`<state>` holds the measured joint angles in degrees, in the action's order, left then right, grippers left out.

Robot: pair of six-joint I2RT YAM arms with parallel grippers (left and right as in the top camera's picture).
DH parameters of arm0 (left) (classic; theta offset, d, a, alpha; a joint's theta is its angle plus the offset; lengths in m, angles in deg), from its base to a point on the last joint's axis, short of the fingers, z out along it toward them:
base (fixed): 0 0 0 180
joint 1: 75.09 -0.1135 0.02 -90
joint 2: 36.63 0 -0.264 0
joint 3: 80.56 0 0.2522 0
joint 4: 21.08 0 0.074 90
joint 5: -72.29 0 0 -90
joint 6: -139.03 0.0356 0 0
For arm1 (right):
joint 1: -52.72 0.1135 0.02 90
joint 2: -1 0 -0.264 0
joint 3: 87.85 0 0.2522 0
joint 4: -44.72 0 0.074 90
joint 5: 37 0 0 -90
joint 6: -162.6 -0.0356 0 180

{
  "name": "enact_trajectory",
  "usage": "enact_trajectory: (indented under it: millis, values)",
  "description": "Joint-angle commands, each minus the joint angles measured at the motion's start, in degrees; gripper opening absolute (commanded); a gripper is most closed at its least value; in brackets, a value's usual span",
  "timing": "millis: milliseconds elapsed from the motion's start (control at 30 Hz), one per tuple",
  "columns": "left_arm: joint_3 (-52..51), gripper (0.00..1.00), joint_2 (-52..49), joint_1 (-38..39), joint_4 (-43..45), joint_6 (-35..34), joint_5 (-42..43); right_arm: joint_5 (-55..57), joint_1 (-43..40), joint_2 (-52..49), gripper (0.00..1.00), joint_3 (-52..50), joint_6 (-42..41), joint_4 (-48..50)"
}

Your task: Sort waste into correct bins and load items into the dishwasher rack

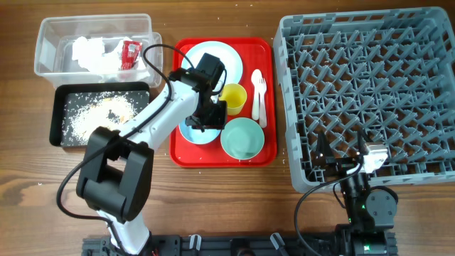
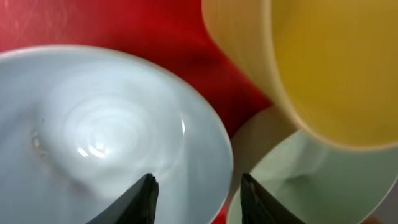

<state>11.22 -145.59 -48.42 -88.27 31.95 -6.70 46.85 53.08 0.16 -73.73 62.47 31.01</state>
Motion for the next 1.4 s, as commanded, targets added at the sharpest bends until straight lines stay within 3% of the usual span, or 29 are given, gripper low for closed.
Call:
enact_trajectory:
  millis: [0,167,267,733,867,1367]
  values:
    - [6.45,0.46,1.05,0.2,-3.8,0.11,-0.83,0.07,0.42,0.31,1.0,-0.07,0.96,0.33]
    - [9.42,0.6,4.39,0.15,-3.04,1.88,-1.09,0.07,0.42,0.31,1.0,-0.07,0.96,0.33]
    - [9.42,0.64,4.39,-0.22,-2.36,1.84,-3.02,0.07,0.42,0.31,1.0,-0.07,0.96,0.33]
    - [9.31,0.68,4.22,-0.92,2.69,1.79,-3.02,0.07,0.42,0.31,1.0,-0.07,0.94,0.33]
    - [9.25,0.67,4.17,-0.37,5.31,-3.06,-2.99,0.07,0.42,0.31,1.0,-0.07,0.96,0.33]
    - [9.18,0.63,4.15,2.84,6.16,-3.1,-3.02,0.07,0.42,0.31,1.0,-0.07,0.96,0.33]
